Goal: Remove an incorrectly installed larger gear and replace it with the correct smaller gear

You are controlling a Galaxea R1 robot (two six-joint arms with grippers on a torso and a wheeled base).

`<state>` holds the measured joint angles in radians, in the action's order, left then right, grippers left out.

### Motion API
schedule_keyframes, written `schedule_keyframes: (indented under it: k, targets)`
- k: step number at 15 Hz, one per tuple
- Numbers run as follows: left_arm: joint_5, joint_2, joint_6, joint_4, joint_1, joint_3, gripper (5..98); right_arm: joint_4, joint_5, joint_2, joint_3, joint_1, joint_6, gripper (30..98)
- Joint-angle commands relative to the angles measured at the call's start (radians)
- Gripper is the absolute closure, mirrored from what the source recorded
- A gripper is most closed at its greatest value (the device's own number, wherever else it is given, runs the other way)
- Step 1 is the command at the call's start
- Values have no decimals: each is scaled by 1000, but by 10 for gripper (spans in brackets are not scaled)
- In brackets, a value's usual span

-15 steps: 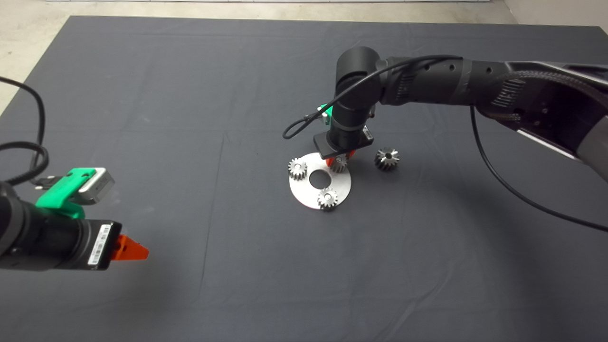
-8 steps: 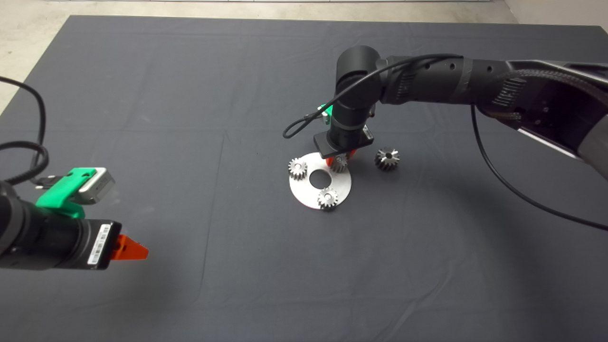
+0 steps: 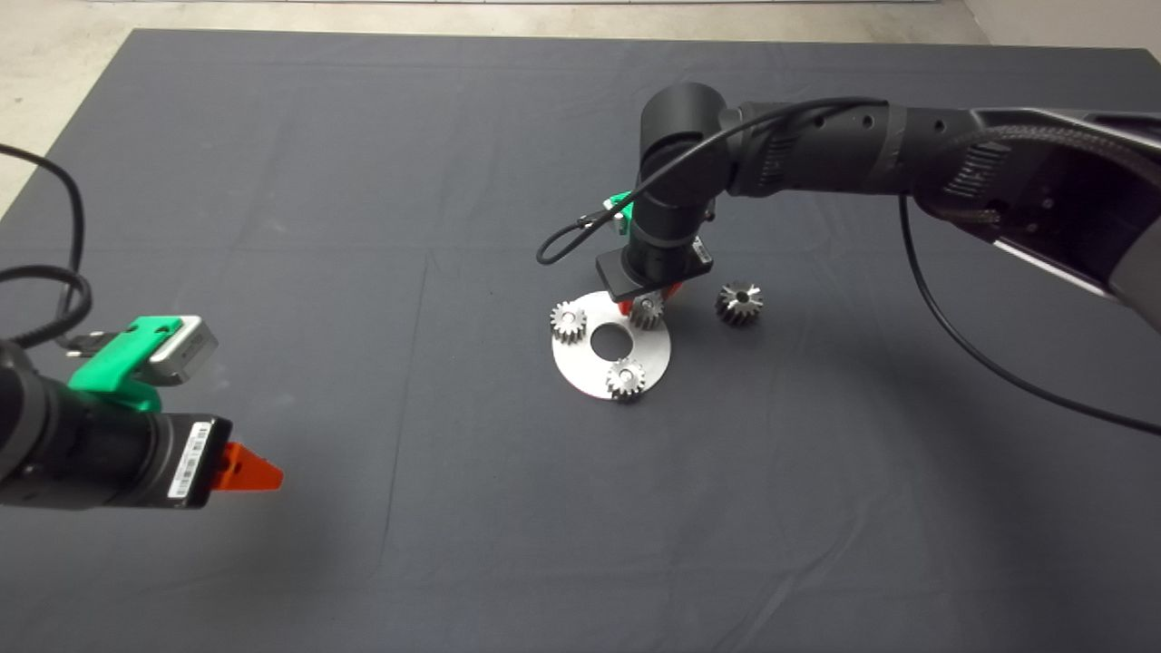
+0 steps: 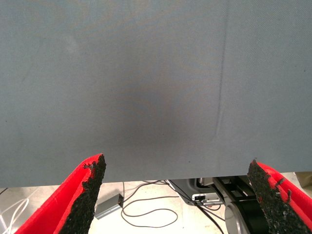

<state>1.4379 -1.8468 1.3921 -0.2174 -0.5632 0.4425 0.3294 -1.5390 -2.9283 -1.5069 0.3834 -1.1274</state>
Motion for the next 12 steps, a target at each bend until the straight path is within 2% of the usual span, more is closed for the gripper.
schedule_keyframes:
  k: [1, 2, 5, 9, 10, 11, 12]
  targets:
    - [4, -26, -21, -2, -1, 30, 292, 16, -85, 1, 22, 42, -9, 791]
    - [4, -27, -21, -2, -1, 31, 292, 16, -85, 2, 22, 42, -11, 786]
    - [6, -27, -27, -2, -1, 36, 292, 14, -85, 2, 24, 76, -11, 693]
    - [3, -29, -68, 1, -1, 99, 292, 11, -85, 16, 25, 134, -12, 657]
    - [4, -30, -69, 1, -1, 104, 292, 10, -85, 18, 41, 147, -15, 652]
    - [4, -30, -71, 1, -1, 106, 292, 8, -85, 32, 73, 167, -35, 611]
    - [4, -30, -76, 0, -1, 106, 292, 4, -86, 45, 109, 184, -55, 602]
